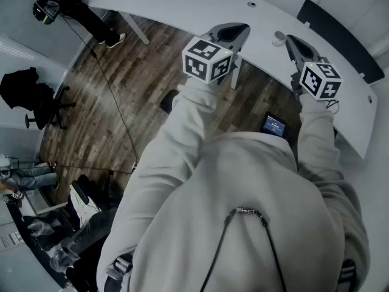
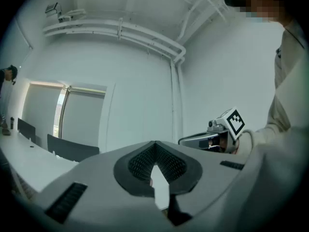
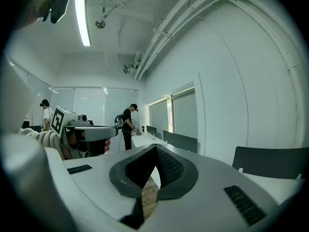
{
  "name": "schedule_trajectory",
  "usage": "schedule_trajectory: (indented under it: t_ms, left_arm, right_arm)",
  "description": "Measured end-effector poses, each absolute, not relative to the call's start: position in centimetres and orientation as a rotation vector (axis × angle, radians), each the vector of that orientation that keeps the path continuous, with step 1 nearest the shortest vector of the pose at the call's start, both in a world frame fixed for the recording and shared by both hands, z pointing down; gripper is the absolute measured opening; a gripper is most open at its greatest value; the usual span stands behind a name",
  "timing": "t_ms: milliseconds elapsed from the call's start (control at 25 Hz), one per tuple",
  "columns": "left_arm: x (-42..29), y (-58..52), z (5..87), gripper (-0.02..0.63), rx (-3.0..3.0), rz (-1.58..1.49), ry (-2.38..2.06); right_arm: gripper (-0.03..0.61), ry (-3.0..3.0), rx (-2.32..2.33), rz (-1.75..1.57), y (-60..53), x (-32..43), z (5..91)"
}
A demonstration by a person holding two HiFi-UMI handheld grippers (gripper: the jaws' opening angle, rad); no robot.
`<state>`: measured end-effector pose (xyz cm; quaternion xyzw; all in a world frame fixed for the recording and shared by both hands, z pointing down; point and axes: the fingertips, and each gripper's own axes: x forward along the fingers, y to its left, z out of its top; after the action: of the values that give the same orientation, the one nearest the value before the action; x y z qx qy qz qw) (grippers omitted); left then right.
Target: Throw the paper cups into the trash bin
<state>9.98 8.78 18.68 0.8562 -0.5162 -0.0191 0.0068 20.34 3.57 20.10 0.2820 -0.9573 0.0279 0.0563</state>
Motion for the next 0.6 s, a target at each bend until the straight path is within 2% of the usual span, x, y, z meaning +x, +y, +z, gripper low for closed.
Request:
schedule_trajectory:
  t_ms: [200,360,600]
  left_arm:
    - [10.5,8.4,18.5,-0.005,2.681,-0.040,-1.635]
    - [10.4,8.1,19.2,-0.006,2.656,0.088,-1.737]
    - [10.9,7.8,19.3,-0.006,2.656,-0.002,-1.693]
  right_arm:
    - [0.018,-2.923,0.867,0.098,3.2,20.8,19.6]
    - [0.018,-2.908,0.962,0.081,2.5,21.7,19.6]
    - [0.018,-2.857,1.062,0.029,1.5,22.9,20.4]
